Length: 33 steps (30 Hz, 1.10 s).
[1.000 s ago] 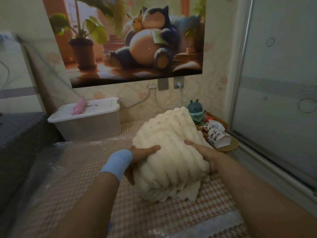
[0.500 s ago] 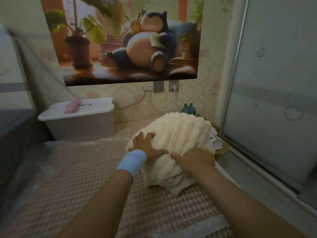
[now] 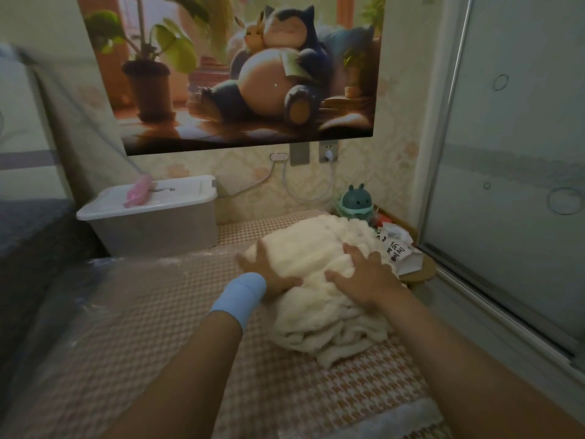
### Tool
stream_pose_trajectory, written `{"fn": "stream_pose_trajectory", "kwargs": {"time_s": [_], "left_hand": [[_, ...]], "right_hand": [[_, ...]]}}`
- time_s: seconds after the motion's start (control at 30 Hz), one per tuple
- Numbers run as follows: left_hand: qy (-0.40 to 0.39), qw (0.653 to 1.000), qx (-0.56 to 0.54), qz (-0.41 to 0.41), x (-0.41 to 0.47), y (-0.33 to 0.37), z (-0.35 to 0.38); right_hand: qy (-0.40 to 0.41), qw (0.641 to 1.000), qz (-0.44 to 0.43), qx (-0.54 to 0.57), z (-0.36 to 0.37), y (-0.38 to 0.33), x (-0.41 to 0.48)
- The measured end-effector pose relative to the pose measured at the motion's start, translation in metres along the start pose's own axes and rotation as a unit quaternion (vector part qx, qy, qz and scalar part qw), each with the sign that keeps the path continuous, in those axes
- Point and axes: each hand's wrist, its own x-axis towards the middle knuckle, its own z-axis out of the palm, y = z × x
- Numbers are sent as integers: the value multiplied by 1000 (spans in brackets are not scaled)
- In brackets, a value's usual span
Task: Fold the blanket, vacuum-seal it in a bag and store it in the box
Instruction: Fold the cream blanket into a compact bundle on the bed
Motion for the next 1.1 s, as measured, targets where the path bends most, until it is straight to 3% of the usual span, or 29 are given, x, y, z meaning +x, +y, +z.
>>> {"fn": "stream_pose_trajectory", "kwargs": {"time_s": [0.07,0.17,0.27,0.4,0.47,0.53,0.6,0.67,0.8,0.93,1.1], "left_hand": [[-50,983,-166,-65,-1,9,16],[5,970,-240,43,10,10,32],[13,972,-203,122,16,15,37],[18,991,-120,52,29,10,44],[74,996,11,47,31,15,30],[119,982,106,104,26,28,15],[106,970,156,153,22,40,9],[78,969,170,159,24,42,6],[132,951,159,230,32,21,25],[105,954,152,236,30,0,61],[48,969,152,190,22,-6,19]], "right_hand": [[28,999,3,18,-3,10,-2],[73,997,-2,25,-9,18,-5],[92,994,19,-46,-16,18,-3],[92,981,26,-169,-7,16,5],[131,963,-15,-236,-10,-3,14],[146,948,-85,-269,-17,-30,19],[139,945,-152,-253,-18,-47,23],[141,959,-148,-196,-10,-46,27],[136,981,-73,-118,13,-4,30],[84,982,-73,-149,22,11,24],[90,970,-86,-207,13,-28,19]]}}
